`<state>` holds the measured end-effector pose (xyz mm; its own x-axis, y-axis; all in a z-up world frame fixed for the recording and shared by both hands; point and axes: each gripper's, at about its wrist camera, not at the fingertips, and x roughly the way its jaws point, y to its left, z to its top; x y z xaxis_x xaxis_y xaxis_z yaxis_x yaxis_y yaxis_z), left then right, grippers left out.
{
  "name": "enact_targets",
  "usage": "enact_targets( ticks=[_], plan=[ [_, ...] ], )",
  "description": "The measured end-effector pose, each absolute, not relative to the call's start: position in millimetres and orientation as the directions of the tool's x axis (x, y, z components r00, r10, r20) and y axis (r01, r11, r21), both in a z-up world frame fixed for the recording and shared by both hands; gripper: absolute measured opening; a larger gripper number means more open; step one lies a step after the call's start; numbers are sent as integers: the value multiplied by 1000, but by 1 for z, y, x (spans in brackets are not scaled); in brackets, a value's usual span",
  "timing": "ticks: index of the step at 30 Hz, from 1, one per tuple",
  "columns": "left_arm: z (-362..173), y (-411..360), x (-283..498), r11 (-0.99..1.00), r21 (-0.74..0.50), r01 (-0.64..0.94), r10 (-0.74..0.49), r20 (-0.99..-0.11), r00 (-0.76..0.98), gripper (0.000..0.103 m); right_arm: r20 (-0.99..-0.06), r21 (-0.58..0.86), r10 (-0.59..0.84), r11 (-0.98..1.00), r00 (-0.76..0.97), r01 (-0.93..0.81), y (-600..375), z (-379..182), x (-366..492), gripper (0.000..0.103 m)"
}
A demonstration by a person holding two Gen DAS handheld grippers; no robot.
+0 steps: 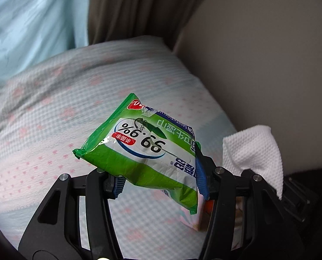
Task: Organize soft objects
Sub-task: 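Grasp the green wipes packet with the left tool while the right tool grasps the white tissue, then carry packet and tissue into the box and open both tools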
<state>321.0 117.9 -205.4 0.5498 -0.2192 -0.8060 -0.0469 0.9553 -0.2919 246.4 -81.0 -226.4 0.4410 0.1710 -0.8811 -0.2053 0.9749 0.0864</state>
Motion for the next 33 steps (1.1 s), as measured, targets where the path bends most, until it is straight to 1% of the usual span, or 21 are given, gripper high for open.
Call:
enact_targets(
  ticks=[7,13,19,23,28,33],
  plan=[
    [-169,48,278,951,-294,93,-296,-783,547,49,-856,52,100,993,507,-109,-134,-176,204,13],
    [-169,-16,257,941,-267,210,-338,-796,502,49,-865,30,34,999,501,-15,-187,-162,177,13],
    [-195,-76,250,927,-231,294,-342,-842,417,49,-888,50,5,995,460,87,-242,-175,160,13],
    [-215,-103,250,922,-218,319,-331,-873,359,49,-917,81,19,987,398,139,-274,-197,155,13],
    [-250,-125,258,923,-186,337,-289,-912,290,49,-947,99,42,981,319,165,-299,-229,160,13],
    [-295,-137,270,931,-170,322,-245,-947,209,49,-969,110,69,980,238,165,-313,-268,173,14]
  ],
)
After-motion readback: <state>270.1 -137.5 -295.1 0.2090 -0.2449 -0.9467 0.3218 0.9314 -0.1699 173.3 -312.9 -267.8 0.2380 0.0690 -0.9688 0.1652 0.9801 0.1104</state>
